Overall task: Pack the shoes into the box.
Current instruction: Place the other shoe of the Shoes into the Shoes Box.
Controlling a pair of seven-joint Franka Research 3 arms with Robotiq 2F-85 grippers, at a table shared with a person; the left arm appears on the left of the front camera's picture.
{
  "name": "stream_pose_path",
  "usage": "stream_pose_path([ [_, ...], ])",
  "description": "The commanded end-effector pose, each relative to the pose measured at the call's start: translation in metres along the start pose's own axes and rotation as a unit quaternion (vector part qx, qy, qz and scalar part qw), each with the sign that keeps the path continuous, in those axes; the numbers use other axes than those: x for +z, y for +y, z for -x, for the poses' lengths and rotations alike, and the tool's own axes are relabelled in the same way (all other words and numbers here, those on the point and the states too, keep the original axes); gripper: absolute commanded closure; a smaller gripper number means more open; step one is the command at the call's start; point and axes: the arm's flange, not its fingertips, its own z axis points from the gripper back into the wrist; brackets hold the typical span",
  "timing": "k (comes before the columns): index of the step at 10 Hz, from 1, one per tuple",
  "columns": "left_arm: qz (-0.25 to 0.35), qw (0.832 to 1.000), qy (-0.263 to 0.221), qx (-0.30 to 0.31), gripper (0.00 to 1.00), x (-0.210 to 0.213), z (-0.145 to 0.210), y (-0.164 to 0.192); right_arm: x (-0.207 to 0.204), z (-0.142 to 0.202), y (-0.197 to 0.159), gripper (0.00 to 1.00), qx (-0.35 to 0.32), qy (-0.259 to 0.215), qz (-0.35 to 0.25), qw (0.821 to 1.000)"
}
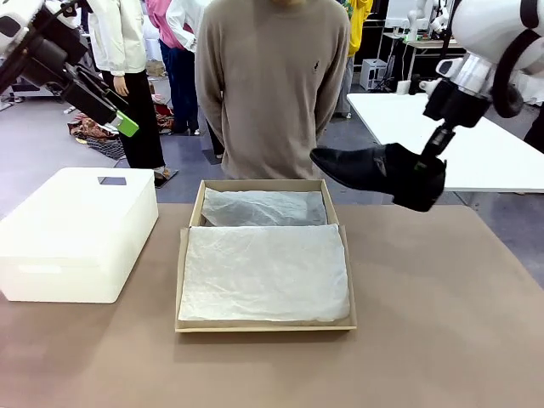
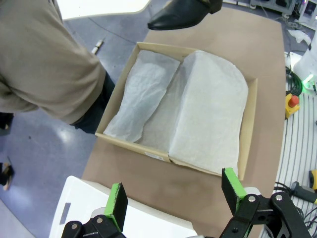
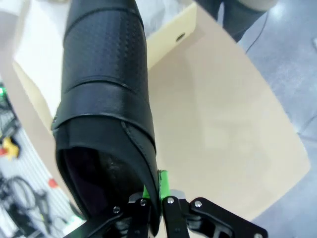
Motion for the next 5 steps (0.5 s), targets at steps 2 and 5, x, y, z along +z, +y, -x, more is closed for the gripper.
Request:
stream_pose_path([
  [2, 0.004, 1.0, -0.007, 0.002, 0.0, 0.001, 0.0, 0.0, -0.004, -0.025, 0.03, 1.0, -0.162, -0.045, -0.011, 0.986],
  [5, 0.004, 1.0, -0.007, 0.002, 0.0, 0.001, 0.0, 0.0, -0.01, -0.047, 0.047, 1.0, -0.244, -0.027, 0.005, 0.969],
])
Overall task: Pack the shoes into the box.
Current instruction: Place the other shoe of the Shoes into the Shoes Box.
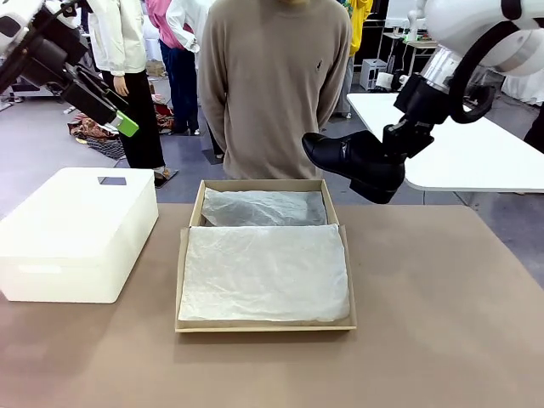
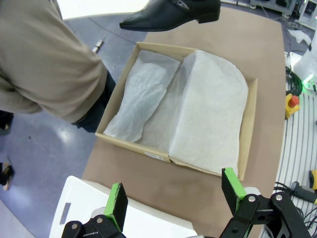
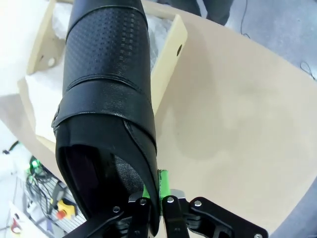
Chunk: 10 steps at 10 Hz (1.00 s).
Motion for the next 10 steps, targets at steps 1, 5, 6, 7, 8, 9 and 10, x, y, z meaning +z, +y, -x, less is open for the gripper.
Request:
stream_pose_path([
  [1, 0.005, 1.0, -0.007, 0.002, 0.0, 0.001, 0.0, 0.0, 0.0, -0.004, 0.015, 1.0, -0.021, -0.017, 0.035, 0.999],
  [5, 0.005, 1.0, -0.007, 0.002, 0.0, 0.001, 0.0, 0.0, 0.0, 0.0, 0.0, 1.0, 0.0, 0.0, 0.0, 1.0],
  [6, 0.005, 1.0, -0.007, 0.002, 0.0, 0.001, 0.0, 0.0, 0.0, 0.0, 0.0, 1.0, 0.0, 0.0, 0.0, 1.0],
  [7, 0.005, 1.0, -0.007, 0.002, 0.0, 0.001, 0.0, 0.0, 0.0, 0.0, 0.0, 1.0, 0.0, 0.0, 0.0, 1.0],
  [8, 0.005, 1.0, -0.007, 0.002, 0.0, 0.001, 0.0, 0.0, -0.004, -0.001, 0.0, 1.0, -0.011, 0.004, 0.004, 1.0],
  [9, 0.005, 1.0, -0.007, 0.002, 0.0, 0.001, 0.0, 0.0, -0.004, -0.005, 0.016, 1.0, -0.076, -0.017, 0.003, 0.997],
  [10, 0.005, 1.0, -0.007, 0.002, 0.0, 0.001, 0.0, 0.0, -0.007, -0.008, 0.034, 1.0, -0.128, -0.017, 0.015, 0.992],
])
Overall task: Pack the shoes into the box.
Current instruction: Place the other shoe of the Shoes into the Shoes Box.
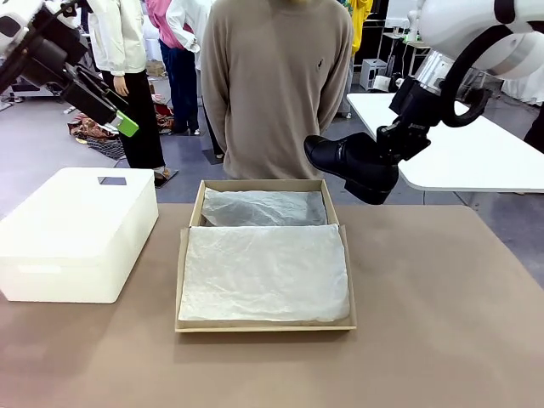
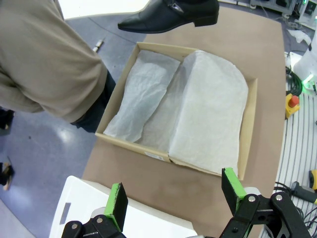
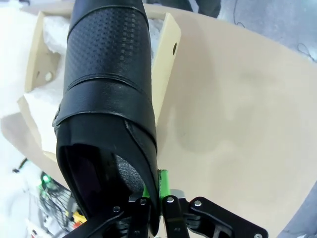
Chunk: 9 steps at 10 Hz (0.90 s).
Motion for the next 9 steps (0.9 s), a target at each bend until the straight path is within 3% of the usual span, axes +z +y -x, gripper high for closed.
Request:
stream_pose_path([
  [1, 0.005, 1.0, -0.007, 0.002, 0.0, 0.001, 0.0, 0.0, -0.001, 0.0, 0.039, 1.0, -0.098, -0.024, 0.012, 0.995],
  [5, 0.005, 1.0, -0.007, 0.002, 0.0, 0.001, 0.0, 0.0, -0.014, -0.01, 0.092, 1.0, -0.273, -0.064, 0.005, 0.96],
  [8, 0.005, 1.0, -0.007, 0.002, 0.0, 0.001, 0.0, 0.0, -0.022, -0.013, 0.099, 1.0, -0.289, -0.076, 0.039, 0.954],
  [9, 0.005, 1.0, -0.007, 0.002, 0.0, 0.001, 0.0, 0.0, -0.02, -0.009, 0.098, 1.0, -0.282, -0.053, 0.002, 0.958],
])
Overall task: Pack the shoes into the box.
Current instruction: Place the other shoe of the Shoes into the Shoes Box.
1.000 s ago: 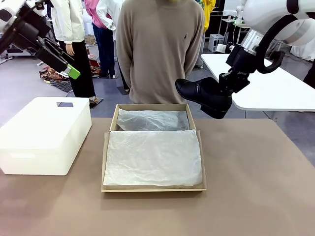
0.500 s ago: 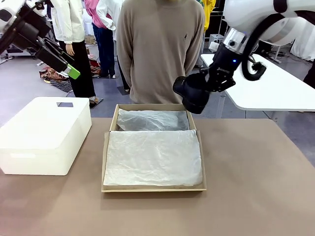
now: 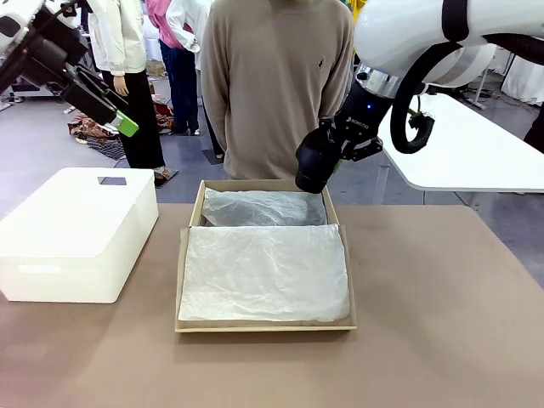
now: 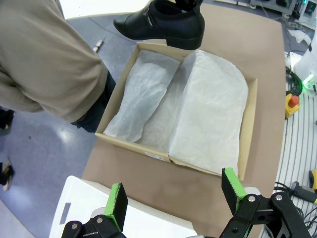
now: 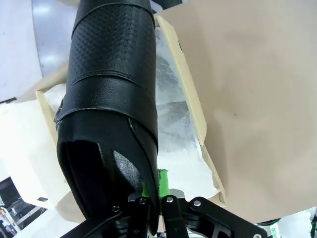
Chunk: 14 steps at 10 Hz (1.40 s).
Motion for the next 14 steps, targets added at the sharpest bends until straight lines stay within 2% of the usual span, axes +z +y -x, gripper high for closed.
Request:
stream_pose_path([
  [1, 0.005, 1.0, -0.007, 0.002, 0.0, 0.001, 0.0, 0.0, 0.005, 0.001, 0.0, 1.0, 0.003, 0.007, -0.015, 1.0],
  [5, 0.005, 1.0, -0.007, 0.002, 0.0, 0.001, 0.0, 0.0, -0.001, 0.0, 0.0, 1.0, -0.003, 0.005, -0.003, 1.0],
  [7, 0.005, 1.0, -0.007, 0.002, 0.0, 0.001, 0.0, 0.0, -0.004, 0.016, 0.033, 1.0, -0.102, -0.016, 0.003, 0.995],
  [9, 0.005, 1.0, -0.007, 0.002, 0.0, 0.001, 0.0, 0.0, -0.009, 0.038, 0.073, 1.0, -0.177, -0.017, 0.01, 0.984],
  [12, 0.005, 1.0, -0.007, 0.002, 0.0, 0.001, 0.0, 0.0, -0.023, 0.054, 0.128, 1.0, -0.287, -0.047, 0.041, 0.956],
  [13, 0.005, 1.0, -0.007, 0.002, 0.0, 0.001, 0.0, 0.0, -0.027, 0.055, 0.142, 1.0, -0.309, -0.06, 0.047, 0.948],
  [14, 0.005, 1.0, -0.007, 0.002, 0.0, 0.001, 0.0, 0.0, -0.029, 0.055, 0.151, 1.0, -0.313, -0.038, 0.058, 0.947],
])
